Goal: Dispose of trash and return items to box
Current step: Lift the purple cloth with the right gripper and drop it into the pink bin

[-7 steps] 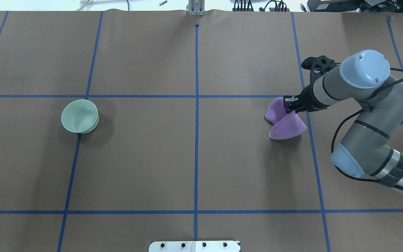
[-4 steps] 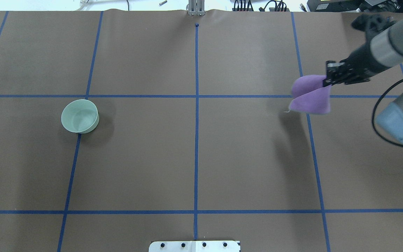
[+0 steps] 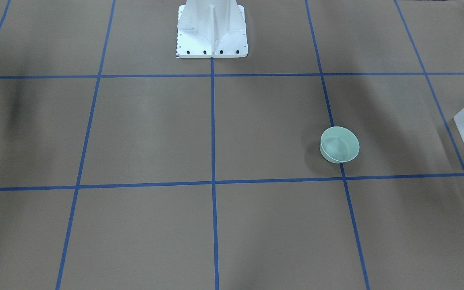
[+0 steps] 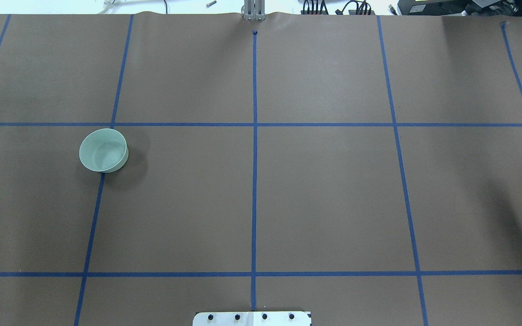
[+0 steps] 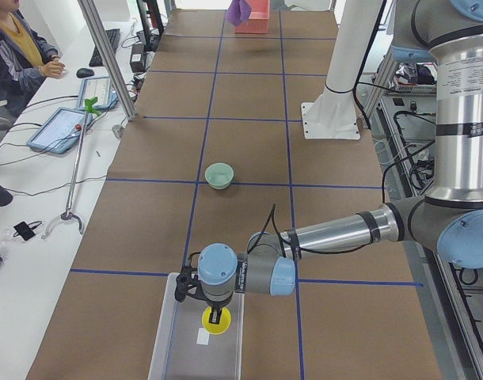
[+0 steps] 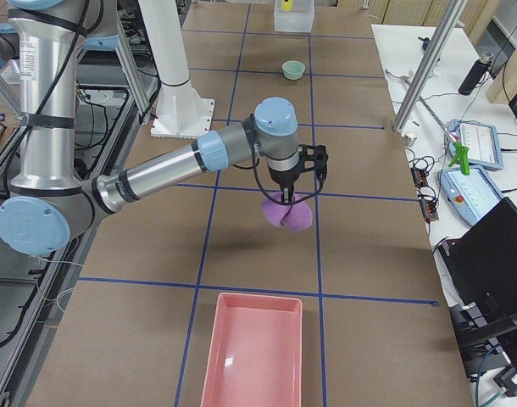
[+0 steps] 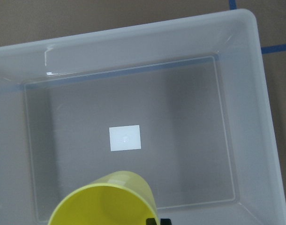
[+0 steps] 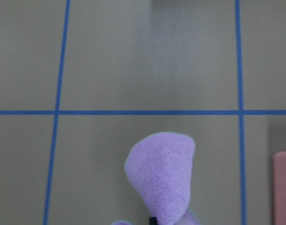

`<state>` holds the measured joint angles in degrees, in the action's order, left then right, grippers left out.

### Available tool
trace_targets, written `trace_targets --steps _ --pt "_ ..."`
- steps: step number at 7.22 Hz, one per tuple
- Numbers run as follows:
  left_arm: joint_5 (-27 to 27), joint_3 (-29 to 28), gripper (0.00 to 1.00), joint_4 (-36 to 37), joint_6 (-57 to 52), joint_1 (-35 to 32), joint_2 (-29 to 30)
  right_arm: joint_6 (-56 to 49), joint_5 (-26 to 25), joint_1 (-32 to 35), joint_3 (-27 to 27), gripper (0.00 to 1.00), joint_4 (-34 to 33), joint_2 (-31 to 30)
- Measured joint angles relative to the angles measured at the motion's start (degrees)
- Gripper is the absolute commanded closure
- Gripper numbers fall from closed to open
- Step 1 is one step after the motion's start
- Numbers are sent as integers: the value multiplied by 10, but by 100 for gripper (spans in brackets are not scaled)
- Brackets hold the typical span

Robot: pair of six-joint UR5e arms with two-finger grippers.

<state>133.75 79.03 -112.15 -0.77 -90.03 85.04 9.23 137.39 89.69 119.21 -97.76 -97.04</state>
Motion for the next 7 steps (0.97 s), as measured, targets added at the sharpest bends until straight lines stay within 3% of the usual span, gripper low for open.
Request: trace_targets --steps 2,5,6,7 --pt "-1 -11 100 -33 49 38 2 -208 -48 91 -32 100 -95 -13" --pt "0 -10 100 -38 86 63 13 -401 -85 188 -179 100 -111 8" --pt "0 -10 1 -37 95 70 21 -431 -89 200 -231 100 -94 14" --pt "1 -8 2 -37 103 75 28 -448 -90 204 -275 100 -54 13"
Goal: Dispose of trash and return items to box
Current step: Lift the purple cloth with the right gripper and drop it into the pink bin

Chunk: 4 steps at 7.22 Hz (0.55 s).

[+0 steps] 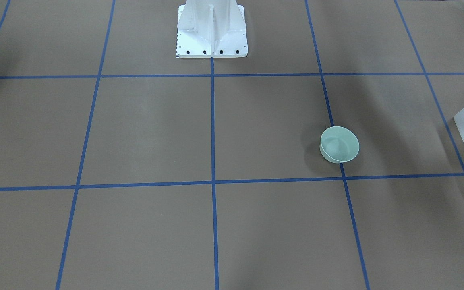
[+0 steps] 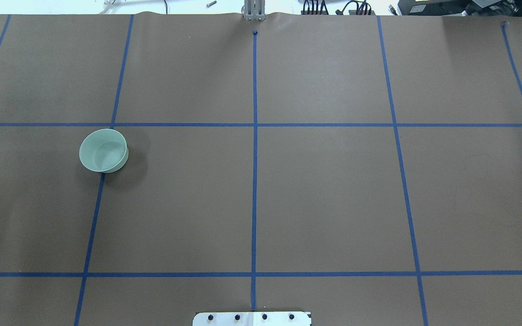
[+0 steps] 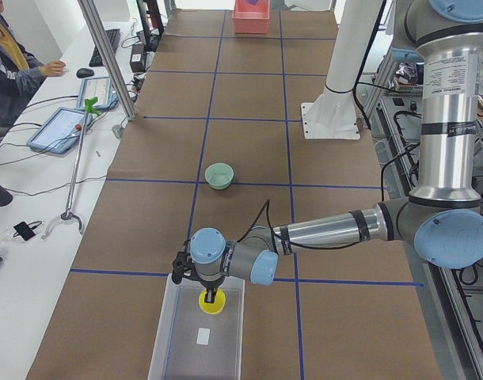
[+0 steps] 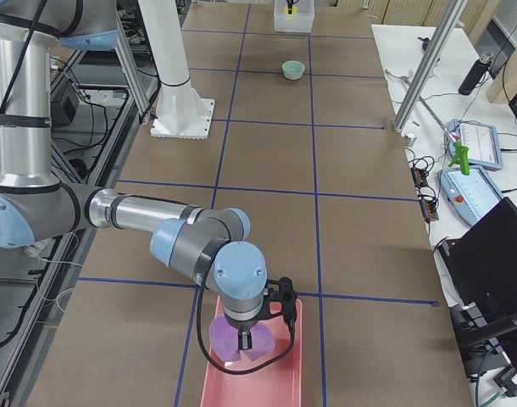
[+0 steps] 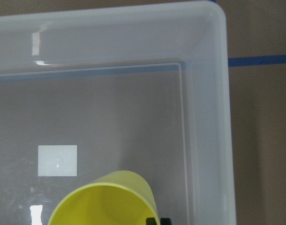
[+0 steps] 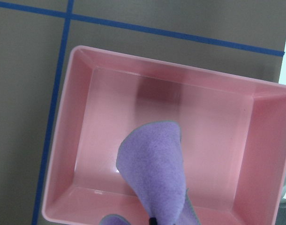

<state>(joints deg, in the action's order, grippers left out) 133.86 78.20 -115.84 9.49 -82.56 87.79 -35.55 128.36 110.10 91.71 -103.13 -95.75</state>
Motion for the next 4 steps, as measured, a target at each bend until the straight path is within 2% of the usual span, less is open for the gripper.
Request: trace_targets --steps 1,2,3,4 --pt "4 9 2 4 3 2 5 -6 -1 1 -27 100 33 -3" --pt "12 36 2 31 3 2 9 -8 -1 2 -42 86 47 -5" --pt "22 82 2 92 -1 1 16 -8 0 2 -53 48 52 -7" --pt "26 140 2 174 -6 -2 27 -8 0 2 -62 0 58 -12"
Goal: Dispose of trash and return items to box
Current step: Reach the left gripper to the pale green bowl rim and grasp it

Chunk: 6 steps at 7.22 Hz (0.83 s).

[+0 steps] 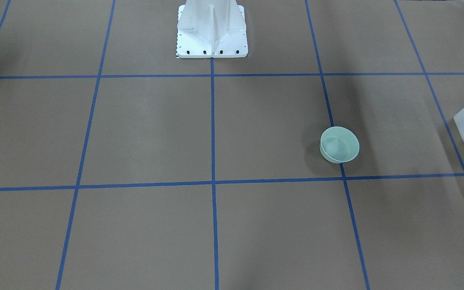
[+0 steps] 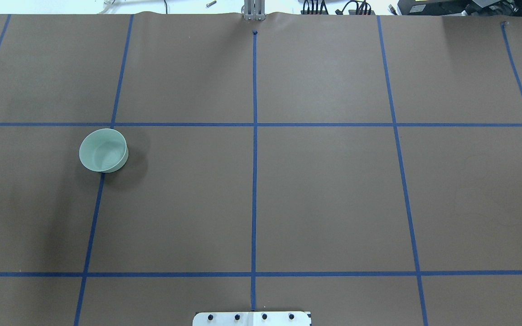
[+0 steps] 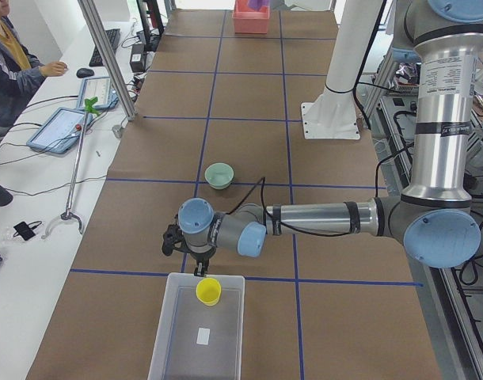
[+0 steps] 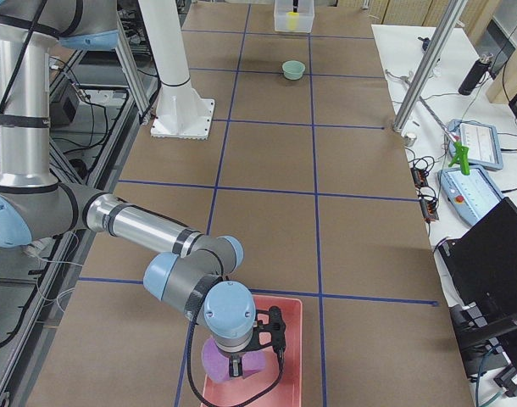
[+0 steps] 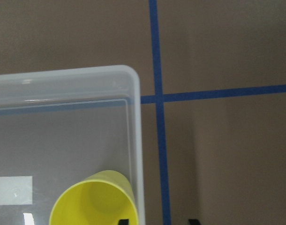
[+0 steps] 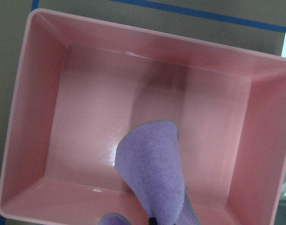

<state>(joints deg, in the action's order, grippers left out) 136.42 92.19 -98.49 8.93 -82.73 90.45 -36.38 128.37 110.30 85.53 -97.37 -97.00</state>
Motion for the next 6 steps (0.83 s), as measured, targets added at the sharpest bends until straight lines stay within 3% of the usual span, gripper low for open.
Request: trace_targets --steps 2,3,4,6 --pt "-1 117 2 151 31 4 33 2 3 0 -40 0 57 -12" --pt "-2 150 2 166 92 24 41 4 5 -1 -65 0 95 -15" --pt "-7 166 2 138 176 67 41 10 13 -1 -75 0 121 -14" --pt "-64 149 2 17 363 191 40 100 52 -31 -19 0 136 -8"
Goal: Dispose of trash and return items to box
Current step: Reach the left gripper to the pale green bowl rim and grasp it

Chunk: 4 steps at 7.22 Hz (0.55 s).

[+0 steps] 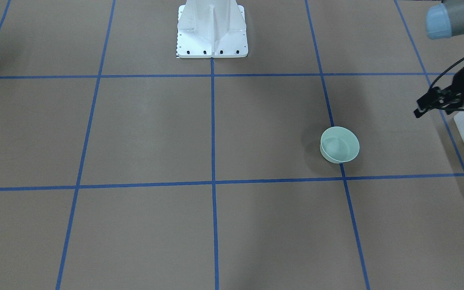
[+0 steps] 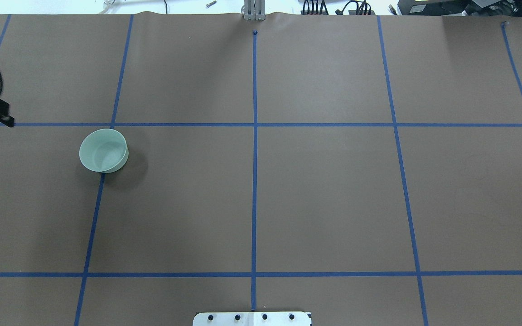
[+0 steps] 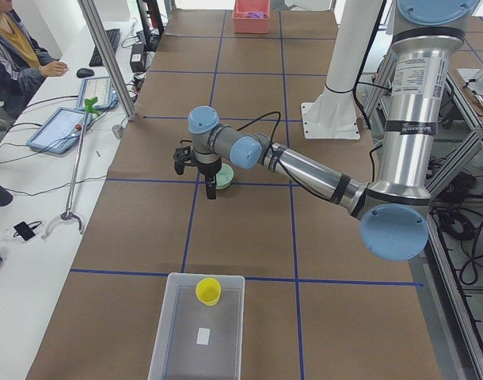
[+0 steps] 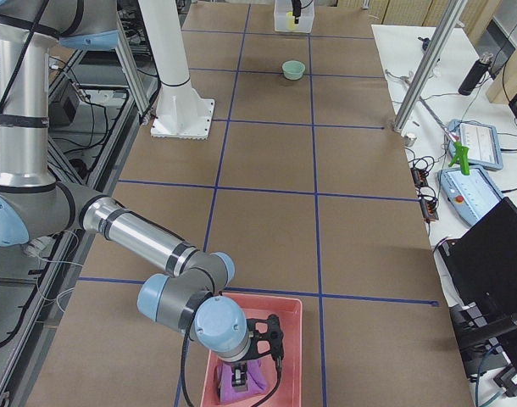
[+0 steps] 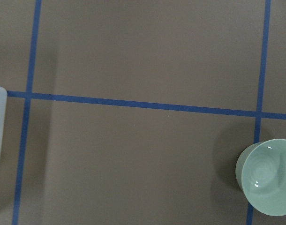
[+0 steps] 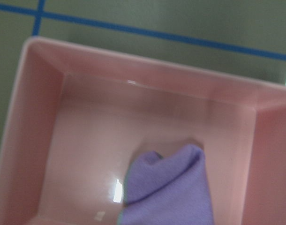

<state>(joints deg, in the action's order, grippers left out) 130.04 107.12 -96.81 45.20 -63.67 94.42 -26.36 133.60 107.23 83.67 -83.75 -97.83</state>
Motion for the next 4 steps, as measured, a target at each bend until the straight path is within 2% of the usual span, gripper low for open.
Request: trace_targets --steps 2,3,4 --pt "-46 -58 2 -112 129 90 16 156 13 -83 97 0 2 1" --pt "-59 -79 2 -132 169 115 37 216 18 -112 136 0 2 0" --pt "-67 -95 7 -140 189 131 52 246 26 -127 155 0 1 0"
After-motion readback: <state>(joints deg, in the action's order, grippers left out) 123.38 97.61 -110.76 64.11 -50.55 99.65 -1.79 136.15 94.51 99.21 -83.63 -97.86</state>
